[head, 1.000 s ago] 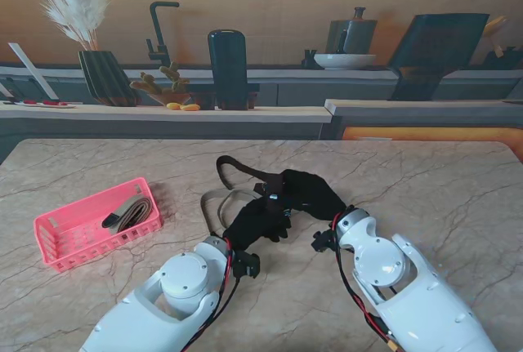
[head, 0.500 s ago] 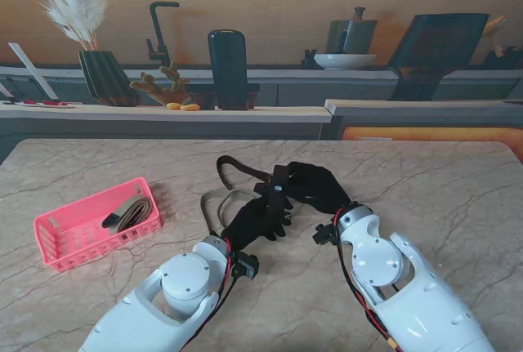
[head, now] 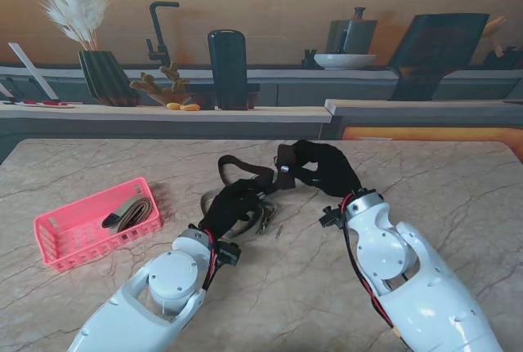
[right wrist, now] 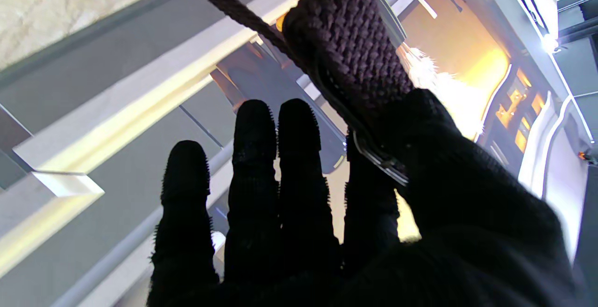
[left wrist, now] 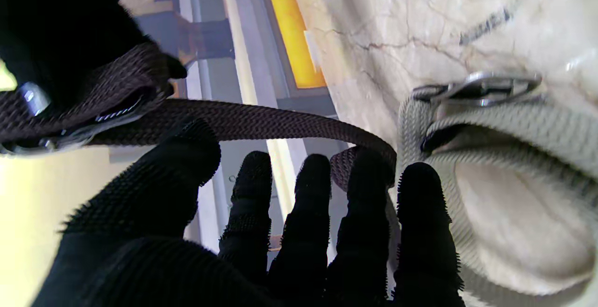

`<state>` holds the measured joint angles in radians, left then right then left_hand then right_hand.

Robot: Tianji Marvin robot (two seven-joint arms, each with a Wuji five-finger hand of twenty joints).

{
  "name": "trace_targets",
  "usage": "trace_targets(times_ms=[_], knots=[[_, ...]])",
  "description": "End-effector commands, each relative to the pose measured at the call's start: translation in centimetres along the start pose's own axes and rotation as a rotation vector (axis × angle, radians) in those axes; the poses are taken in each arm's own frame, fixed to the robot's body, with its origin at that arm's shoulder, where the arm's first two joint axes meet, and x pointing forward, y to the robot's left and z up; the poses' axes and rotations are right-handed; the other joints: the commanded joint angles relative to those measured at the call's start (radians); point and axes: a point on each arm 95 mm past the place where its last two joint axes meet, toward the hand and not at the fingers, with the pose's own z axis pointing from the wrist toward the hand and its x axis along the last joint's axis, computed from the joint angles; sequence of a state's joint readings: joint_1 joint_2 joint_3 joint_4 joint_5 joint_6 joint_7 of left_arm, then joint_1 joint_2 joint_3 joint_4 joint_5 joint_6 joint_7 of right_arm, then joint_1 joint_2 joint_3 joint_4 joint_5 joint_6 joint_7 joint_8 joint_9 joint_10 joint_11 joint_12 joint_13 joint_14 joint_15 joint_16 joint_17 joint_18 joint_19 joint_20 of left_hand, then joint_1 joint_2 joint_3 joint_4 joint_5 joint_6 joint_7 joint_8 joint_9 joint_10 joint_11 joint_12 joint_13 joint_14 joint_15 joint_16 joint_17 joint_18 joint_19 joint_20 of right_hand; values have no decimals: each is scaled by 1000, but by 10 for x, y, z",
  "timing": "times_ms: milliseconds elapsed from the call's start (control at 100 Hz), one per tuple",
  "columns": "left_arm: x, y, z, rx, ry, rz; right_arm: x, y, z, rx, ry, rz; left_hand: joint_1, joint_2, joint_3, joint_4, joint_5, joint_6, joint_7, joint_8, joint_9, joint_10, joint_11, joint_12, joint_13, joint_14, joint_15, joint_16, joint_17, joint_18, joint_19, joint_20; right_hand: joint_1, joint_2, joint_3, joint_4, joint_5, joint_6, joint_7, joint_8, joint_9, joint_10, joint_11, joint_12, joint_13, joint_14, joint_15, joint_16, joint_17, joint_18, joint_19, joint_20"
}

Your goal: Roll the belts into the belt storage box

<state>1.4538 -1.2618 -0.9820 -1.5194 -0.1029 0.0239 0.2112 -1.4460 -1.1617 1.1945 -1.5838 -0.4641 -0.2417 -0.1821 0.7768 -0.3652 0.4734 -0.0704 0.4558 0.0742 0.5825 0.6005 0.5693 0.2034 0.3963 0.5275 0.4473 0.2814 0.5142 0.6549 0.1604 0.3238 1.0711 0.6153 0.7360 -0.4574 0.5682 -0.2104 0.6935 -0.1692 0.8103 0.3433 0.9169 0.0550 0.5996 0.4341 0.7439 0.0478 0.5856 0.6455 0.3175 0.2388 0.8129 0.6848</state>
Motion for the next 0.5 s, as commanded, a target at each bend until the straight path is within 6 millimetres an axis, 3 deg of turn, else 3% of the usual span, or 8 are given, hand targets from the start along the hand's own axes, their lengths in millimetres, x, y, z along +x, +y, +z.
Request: trace_targets(times_ms=[0, 130, 300, 490], knots=[[9, -1, 5, 1, 40, 19, 13, 9, 2, -34, 44, -1, 13, 15, 37, 33, -43, -36, -51, -35, -80, -40, -45, -43, -80, -63, -73, -60, -46, -68, -82, -49, 40, 100, 48, 46, 91, -194, 140, 48, -19, -31, -21, -2, -23, -43, -18, -15, -20, -27, -21, -12], [19, -4, 12, 21, 90, 87, 21, 17, 1, -58, 78, -6, 47, 15, 90, 35, -84, -48, -72, -81, -156, -54, -81, -104, -149, -116, -164, -150, -87, -157, -234, -151, 36, 101, 51, 47, 89, -196, 139, 48, -25, -32, -30, -8, -25, -44, -25, -22, -21, -28, -25, -15], [34, -7, 25, 10, 161, 193, 33, 28, 0, -84, 123, -16, 16, -34, 116, 24, -124, -42, -118, -158, -222, -76, -121, -198, -227, -158, -251, -287, -157, -287, -422, -281, 31, 102, 55, 49, 89, -193, 137, 47, -21, -35, -36, -12, -21, -47, -30, -29, -20, -29, -28, -17], [54, -9, 31, -6, 237, 234, 44, 43, 2, -103, 161, -29, -24, -90, 138, 15, -149, -43, -133, -187, -256, -84, -136, -248, -256, -180, -276, -350, -171, -325, -522, -333, 27, 101, 61, 52, 89, -190, 137, 47, -16, -39, -38, -15, -16, -50, -33, -34, -15, -31, -28, -19]])
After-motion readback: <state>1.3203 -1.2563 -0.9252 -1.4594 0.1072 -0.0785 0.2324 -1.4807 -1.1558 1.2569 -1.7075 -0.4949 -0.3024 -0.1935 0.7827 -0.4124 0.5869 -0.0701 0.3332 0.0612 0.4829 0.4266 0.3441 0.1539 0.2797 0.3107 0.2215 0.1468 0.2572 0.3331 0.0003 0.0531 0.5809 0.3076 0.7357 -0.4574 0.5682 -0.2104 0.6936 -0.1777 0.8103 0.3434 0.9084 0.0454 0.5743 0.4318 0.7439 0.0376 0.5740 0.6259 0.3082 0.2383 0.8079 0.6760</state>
